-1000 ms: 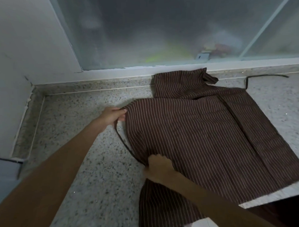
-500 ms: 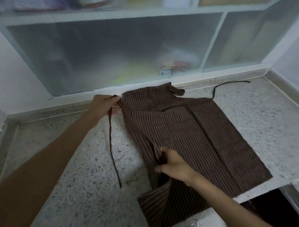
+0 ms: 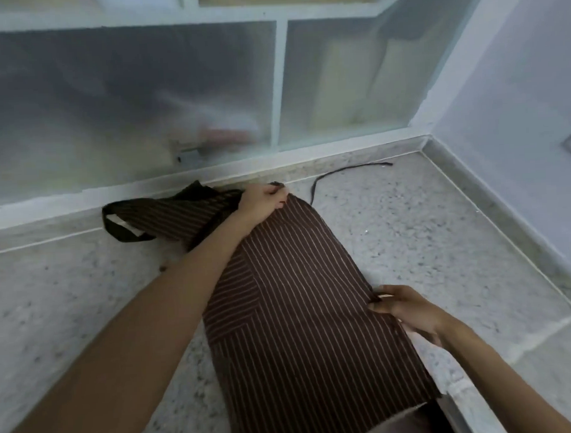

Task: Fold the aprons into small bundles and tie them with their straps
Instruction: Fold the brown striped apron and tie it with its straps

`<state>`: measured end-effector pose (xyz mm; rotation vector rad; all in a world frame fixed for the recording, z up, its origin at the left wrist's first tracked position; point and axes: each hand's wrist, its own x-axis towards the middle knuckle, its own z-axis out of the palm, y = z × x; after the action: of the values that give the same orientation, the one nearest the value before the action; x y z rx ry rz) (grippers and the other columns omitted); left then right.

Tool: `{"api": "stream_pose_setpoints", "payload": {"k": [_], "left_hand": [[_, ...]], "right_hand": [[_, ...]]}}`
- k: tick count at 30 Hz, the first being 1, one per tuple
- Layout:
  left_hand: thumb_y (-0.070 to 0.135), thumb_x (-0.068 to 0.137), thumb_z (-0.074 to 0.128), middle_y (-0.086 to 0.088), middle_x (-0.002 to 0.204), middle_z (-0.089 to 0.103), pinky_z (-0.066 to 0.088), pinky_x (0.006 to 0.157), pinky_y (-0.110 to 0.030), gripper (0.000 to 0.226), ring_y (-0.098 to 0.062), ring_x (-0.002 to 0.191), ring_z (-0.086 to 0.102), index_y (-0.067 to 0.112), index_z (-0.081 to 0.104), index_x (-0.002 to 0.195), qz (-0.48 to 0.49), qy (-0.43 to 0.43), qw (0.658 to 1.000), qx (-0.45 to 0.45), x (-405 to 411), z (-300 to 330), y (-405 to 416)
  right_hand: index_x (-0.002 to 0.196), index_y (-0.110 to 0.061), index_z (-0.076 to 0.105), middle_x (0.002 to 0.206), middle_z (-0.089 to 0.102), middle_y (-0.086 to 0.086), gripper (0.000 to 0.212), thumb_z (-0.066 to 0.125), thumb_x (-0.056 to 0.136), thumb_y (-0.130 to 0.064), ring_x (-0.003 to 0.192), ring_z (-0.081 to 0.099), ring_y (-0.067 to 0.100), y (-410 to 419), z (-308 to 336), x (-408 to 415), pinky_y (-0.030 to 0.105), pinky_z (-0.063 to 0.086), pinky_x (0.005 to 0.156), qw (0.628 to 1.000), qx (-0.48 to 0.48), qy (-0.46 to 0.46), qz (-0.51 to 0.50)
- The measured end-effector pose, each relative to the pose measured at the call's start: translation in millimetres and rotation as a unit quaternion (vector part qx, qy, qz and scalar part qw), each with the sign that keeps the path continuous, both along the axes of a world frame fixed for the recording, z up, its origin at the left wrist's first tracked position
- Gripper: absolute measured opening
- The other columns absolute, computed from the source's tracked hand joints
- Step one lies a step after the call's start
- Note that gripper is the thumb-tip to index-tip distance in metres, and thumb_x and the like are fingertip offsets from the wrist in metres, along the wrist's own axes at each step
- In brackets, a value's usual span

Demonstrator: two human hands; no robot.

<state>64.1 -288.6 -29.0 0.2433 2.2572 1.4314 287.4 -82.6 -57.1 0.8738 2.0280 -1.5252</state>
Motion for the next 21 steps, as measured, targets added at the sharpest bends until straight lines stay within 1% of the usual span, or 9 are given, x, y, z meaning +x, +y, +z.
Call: {"api": "stream_pose_setpoints", "payload": {"k": [2, 4, 6, 8, 11, 14, 17, 19, 21], "left_hand": [[0.051, 0.089, 0.052, 0.0, 0.123, 0.061, 0.042, 0.093, -0.024, 0.053, -0.014, 0.11, 0.057, 0.012, 0.059, 0.123, -0.042, 0.064, 0.99, -0.115, 3.5, -21.9, 19.5], [0.056, 0.085, 0.055, 0.002, 0.12, 0.062, 0.045, 0.095, -0.032, 0.051, -0.015, 0.111, 0.057, 0.017, 0.06, 0.118, -0.013, 0.178, 0.969, -0.171, 16.1, -35.0, 14.7], [0.05, 0.086, 0.058, 0.004, 0.1, 0.066, 0.049, 0.084, -0.035, 0.033, -0.014, 0.095, 0.059, 0.021, 0.063, 0.099, 0.013, 0.314, 0.93, -0.189, 36.6, -40.9, -8.3], [0.052, 0.087, 0.053, 0.007, 0.083, 0.062, 0.049, 0.071, -0.032, 0.03, -0.013, 0.08, 0.056, 0.023, 0.061, 0.083, -0.03, 0.383, 0.899, -0.21, 65.7, -48.2, -40.5], [0.068, 0.084, 0.036, 0.012, 0.081, 0.06, 0.048, 0.064, -0.025, 0.048, -0.011, 0.077, 0.056, 0.028, 0.063, 0.082, -0.182, 0.389, 0.861, -0.272, 112.4, -72.7, -89.4], [0.081, 0.078, 0.026, 0.011, 0.113, 0.061, 0.05, 0.082, -0.031, 0.071, -0.013, 0.102, 0.057, 0.031, 0.063, 0.112, -0.28, 0.33, 0.837, -0.335, 149.5, -100.2, -118.2], [0.09, 0.068, 0.023, 0.012, 0.154, 0.015, 0.013, 0.116, -0.038, 0.094, -0.013, 0.142, 0.015, 0.038, 0.022, 0.146, -0.295, 0.235, 0.847, -0.375, 175.4, -116.9, -136.6], [0.093, 0.063, 0.014, 0.011, 0.154, -0.007, -0.005, 0.115, -0.039, 0.1, -0.014, 0.143, -0.007, 0.039, 0.002, 0.147, -0.287, 0.22, 0.846, -0.393, 179.3, -120.3, -142.9], [0.095, 0.057, 0.006, 0.009, 0.151, -0.017, -0.008, 0.115, -0.04, 0.103, -0.016, 0.141, -0.015, 0.04, -0.01, 0.143, -0.294, 0.212, 0.833, -0.418, 185.0, -116.8, -149.3]], "right_hand": [[0.111, -0.003, 0.062, 0.094, 0.066, 0.005, 0.022, 0.06, 0.09, -0.004, 0.076, 0.066, 0.003, 20.0, -26.3, 7.1, 0.01, 0.049, 0.062, 0.998, 0.056, 0.001, 0.006], [0.101, -0.008, 0.066, 0.085, 0.065, 0.001, 0.021, 0.071, 0.083, -0.019, 0.058, 0.06, -0.009, 30.4, -43.0, 12.5, 0.006, 0.046, 0.053, 0.996, 0.086, -0.007, 0.019], [0.085, -0.015, 0.068, 0.081, 0.067, 0.002, 0.041, 0.086, 0.057, -0.038, 0.06, 0.063, -0.003, 37.3, -50.0, 19.8, 0.009, 0.048, 0.055, 0.999, 0.041, -0.022, 0.007], [0.092, -0.013, 0.063, 0.078, 0.063, -0.002, 0.043, 0.088, 0.059, -0.024, 0.073, 0.064, 0.012, 40.5, -56.6, 29.6, 0.017, 0.048, 0.062, 0.997, 0.072, 0.003, 0.038], [0.119, -0.018, 0.049, 0.097, 0.057, -0.005, 0.043, 0.07, 0.081, -0.011, 0.086, 0.057, 0.014, 30.1, -59.5, 47.0, 0.025, 0.046, 0.073, 0.929, 0.32, 0.13, 0.131], [0.119, -0.017, 0.055, 0.113, 0.058, 0.0, 0.037, 0.063, 0.084, -0.009, 0.099, 0.056, 0.017, 21.8, -71.1, 61.0, 0.035, 0.053, 0.08, 0.833, 0.389, 0.303, 0.252], [0.133, -0.024, 0.048, 0.136, 0.051, 0.0, 0.04, 0.039, 0.095, -0.034, 0.127, 0.047, 0.02, 18.3, -90.1, 68.1, 0.042, 0.036, 0.107, 0.768, 0.427, 0.266, 0.396], [0.141, -0.026, 0.038, 0.146, 0.042, 0.001, 0.048, 0.023, 0.099, -0.044, 0.136, 0.038, 0.021, 17.5, -95.7, 72.3, 0.044, 0.023, 0.111, 0.741, 0.465, 0.22, 0.431], [0.143, -0.026, 0.037, 0.146, 0.042, 0.002, 0.051, 0.02, 0.099, -0.046, 0.135, 0.039, 0.021, 9.3, -93.2, 83.5, 0.046, 0.021, 0.109, 0.726, 0.481, 0.193, 0.452]]}}
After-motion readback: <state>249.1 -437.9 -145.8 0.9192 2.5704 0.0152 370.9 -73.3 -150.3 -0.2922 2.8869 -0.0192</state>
